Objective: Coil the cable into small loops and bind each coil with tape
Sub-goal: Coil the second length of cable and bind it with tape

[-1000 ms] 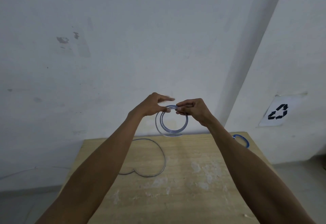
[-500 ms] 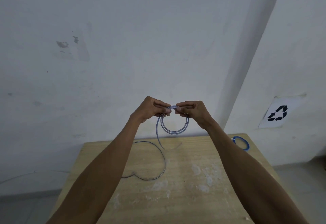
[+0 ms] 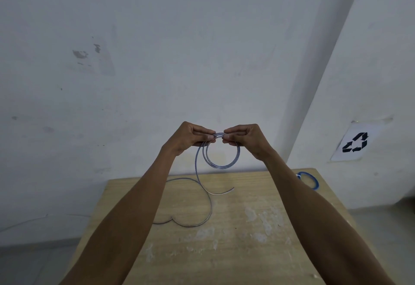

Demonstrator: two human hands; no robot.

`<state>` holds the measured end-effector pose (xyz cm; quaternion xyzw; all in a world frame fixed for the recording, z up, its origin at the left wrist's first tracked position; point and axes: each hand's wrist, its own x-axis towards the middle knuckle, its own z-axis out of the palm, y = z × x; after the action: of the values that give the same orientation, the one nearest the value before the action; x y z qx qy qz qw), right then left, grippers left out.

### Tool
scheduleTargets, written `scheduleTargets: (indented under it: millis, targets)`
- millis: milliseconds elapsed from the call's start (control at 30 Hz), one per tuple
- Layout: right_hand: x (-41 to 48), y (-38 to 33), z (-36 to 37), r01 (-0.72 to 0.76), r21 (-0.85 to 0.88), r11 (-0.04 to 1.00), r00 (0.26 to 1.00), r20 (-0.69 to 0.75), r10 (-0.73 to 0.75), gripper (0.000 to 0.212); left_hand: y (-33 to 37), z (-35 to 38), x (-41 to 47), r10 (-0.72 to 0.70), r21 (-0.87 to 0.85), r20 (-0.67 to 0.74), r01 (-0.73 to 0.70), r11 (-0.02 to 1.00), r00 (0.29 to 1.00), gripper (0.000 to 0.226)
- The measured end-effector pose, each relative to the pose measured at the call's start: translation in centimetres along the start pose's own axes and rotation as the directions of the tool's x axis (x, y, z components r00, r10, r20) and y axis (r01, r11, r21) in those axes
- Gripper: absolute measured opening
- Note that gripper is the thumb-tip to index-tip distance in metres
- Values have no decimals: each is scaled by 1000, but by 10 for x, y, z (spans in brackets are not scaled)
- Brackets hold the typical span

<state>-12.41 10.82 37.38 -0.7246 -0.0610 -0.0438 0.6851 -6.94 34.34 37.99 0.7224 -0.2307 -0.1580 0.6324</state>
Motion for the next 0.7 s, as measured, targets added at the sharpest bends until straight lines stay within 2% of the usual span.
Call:
scheduleTargets:
  millis: [267,500,633,700]
  targets:
    - [3,2,3,21,26,999,999,-29,-20,26,-5,-1,0,5,-45,-25,-6,999,1000,27]
    - [3,14,7,29,129,991,990,-144,-10,20,-10,9,1,-41,-83,11,42,996,999,32]
    - [3,18,7,8,165,986,991,-136,15,19,-16,12,5,-16,-73,-39,13,997,999,33]
    - [2,16,5,-37,128,991,994,-98,50,22,-17,12,7,-17,-74,-60,12,997,998,32]
